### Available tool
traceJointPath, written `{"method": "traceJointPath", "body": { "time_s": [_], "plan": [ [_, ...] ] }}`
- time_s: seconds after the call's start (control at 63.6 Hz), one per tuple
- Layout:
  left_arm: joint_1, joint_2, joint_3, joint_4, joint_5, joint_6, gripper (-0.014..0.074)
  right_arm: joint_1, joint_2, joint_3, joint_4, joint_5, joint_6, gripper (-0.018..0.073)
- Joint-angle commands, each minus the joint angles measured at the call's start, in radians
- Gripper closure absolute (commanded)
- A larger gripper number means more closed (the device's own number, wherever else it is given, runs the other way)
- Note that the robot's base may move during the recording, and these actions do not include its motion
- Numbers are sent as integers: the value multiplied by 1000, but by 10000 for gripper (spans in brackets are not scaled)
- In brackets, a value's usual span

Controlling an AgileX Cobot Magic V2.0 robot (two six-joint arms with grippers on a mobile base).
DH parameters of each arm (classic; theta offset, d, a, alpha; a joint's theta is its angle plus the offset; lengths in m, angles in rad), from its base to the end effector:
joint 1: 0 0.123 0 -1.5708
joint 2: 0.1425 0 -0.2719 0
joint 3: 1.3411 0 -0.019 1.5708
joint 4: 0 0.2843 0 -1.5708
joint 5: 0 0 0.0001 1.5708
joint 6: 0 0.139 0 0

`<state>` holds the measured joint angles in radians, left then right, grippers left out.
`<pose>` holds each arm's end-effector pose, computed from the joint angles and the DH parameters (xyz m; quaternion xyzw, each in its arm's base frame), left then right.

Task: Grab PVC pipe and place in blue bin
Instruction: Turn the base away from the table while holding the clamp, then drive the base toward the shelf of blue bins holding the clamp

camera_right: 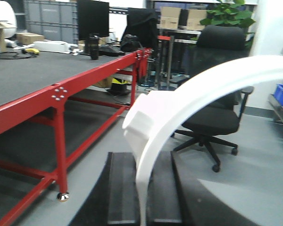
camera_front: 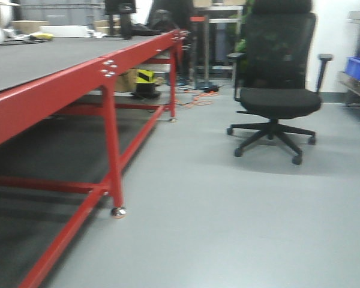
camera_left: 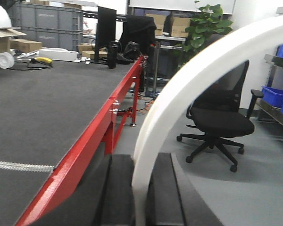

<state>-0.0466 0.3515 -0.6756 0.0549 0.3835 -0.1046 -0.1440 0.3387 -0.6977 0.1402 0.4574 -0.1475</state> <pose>0.1525 -0.0042 0.3868 -0.0098 0.6970 -0.0288 0.7165 0.1457 -0.0124 0.3876 0.0217 0.7093 -0.0364 0.7036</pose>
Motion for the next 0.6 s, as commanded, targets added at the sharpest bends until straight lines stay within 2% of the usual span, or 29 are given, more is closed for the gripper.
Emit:
{"method": "traceJointPath", "body": {
  "time_s": [0.0, 0.582],
  "plan": [
    [-6, -6, 1, 2, -32, -5, 707, 3, -4, 0, -3, -31, -4, 713],
    [-6, -6, 1, 2, -32, -5, 707, 3, -4, 0, -3, -31, -4, 713]
  ]
}}
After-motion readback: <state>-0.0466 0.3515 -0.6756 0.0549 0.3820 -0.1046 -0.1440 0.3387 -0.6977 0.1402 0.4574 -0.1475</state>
